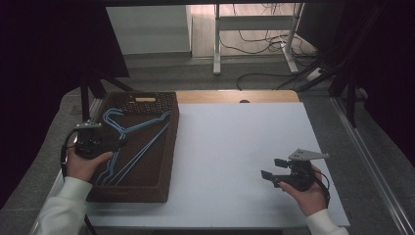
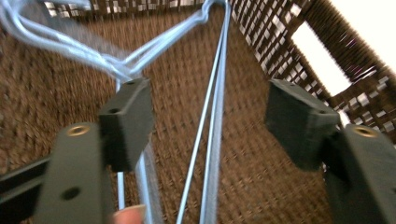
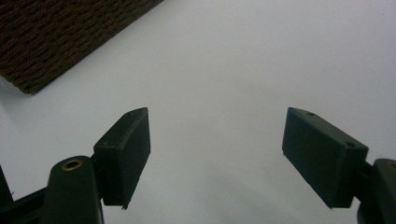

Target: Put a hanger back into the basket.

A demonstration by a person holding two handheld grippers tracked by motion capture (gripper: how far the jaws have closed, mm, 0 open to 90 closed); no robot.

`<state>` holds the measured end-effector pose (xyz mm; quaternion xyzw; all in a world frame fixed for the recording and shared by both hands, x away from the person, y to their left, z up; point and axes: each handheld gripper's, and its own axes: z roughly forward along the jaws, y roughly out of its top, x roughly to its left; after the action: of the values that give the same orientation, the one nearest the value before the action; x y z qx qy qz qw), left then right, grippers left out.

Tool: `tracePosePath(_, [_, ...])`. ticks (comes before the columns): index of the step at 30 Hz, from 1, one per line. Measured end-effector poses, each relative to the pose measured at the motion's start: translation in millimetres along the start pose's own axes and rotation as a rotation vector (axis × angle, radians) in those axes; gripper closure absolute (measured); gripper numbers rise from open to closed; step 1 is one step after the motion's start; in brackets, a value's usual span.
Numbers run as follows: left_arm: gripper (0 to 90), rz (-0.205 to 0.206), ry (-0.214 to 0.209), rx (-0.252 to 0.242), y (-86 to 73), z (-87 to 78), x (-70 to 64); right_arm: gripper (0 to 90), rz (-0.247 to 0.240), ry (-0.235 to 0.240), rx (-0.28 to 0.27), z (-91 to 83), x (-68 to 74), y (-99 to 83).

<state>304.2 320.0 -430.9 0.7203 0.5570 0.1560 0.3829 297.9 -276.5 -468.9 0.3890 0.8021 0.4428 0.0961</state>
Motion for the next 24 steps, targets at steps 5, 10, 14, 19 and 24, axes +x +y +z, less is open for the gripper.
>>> tracePosePath(5, [21.7, 0.076, -0.098, -0.05, 0.7, -12.6, -28.2, 22.6, -0.007, 0.001, 0.005, 1.9, -0.2, 0.2])
tracePosePath(10, [18.0, 0.164, -0.216, -0.077, -7.9, -13.6, -66.9, 20.8, -0.02, 0.014, 0.0, 0.7, -0.2, 0.8])
tracePosePath(14, [17.2, 0.214, -0.274, -0.088, -15.4, -11.6, -93.6, 19.8, -0.028, 0.025, -0.014, -4.5, 0.0, 2.1])
tracePosePath(19, [16.6, 0.259, -0.313, -0.069, -22.5, -6.7, -114.1, 17.9, -0.039, 0.045, -0.024, -10.1, -1.2, 1.5])
tracePosePath(24, [16.5, 0.266, -0.328, -0.041, -30.6, 3.1, -121.4, 17.8, -0.038, 0.041, -0.027, -13.2, -4.2, 1.4])
